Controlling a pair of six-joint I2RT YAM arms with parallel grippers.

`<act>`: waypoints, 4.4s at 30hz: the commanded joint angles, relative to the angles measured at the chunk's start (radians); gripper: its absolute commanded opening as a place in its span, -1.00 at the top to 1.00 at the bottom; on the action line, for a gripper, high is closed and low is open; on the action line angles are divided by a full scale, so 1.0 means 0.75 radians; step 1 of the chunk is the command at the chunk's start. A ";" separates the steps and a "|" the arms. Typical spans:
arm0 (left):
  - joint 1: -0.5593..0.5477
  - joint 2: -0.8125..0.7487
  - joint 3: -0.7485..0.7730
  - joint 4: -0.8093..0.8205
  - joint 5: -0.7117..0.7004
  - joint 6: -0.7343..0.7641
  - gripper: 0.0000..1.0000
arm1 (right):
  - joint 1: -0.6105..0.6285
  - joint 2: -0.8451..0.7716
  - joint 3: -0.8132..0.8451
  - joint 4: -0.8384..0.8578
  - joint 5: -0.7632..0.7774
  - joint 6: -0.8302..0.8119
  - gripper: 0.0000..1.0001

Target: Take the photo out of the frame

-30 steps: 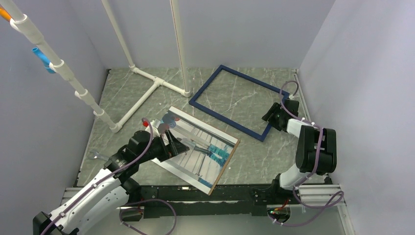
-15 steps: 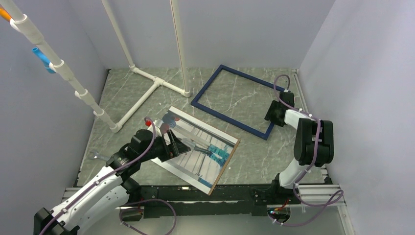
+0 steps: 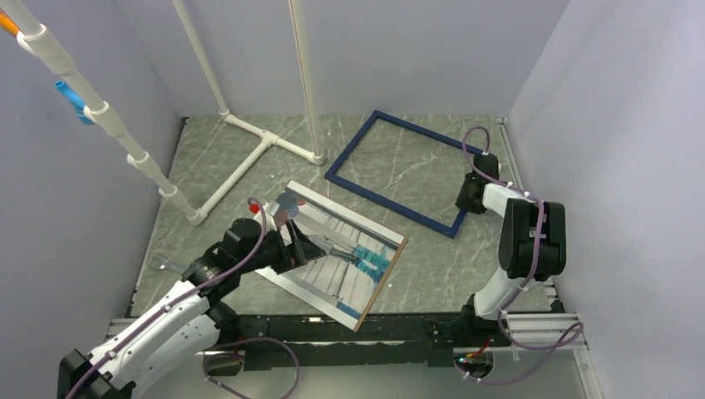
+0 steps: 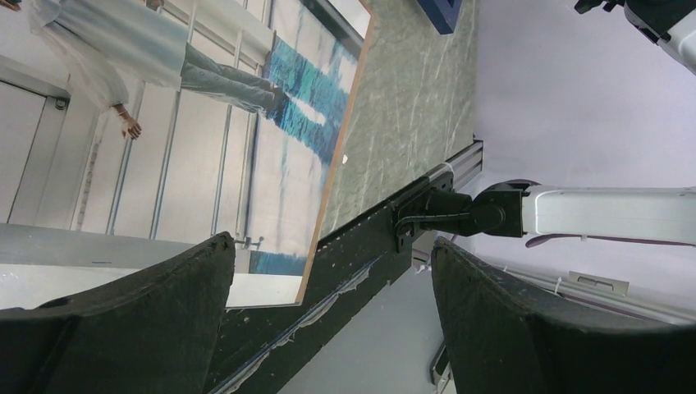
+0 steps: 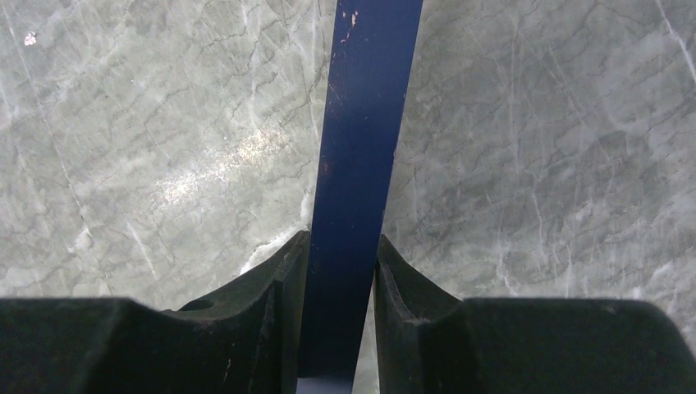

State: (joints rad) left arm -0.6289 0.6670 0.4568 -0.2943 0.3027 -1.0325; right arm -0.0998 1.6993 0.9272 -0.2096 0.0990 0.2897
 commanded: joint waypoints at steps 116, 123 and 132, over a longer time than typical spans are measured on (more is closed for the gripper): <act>-0.037 0.417 -0.191 0.160 -0.269 -0.132 -0.89 | 0.783 -0.375 -0.258 0.083 -0.364 0.025 -0.46; -0.036 0.415 -0.166 0.150 -0.267 -0.118 -0.89 | 0.780 -0.406 -0.275 0.088 -0.436 0.038 -0.44; -0.037 0.246 -0.057 -0.102 -0.383 -0.073 -0.99 | 0.805 -0.387 -0.254 0.112 -0.448 0.022 -0.48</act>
State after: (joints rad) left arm -0.6518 0.9360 0.3614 -0.2413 0.0986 -1.1172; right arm 0.4847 1.4246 0.7090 -0.1719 -0.2150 0.3145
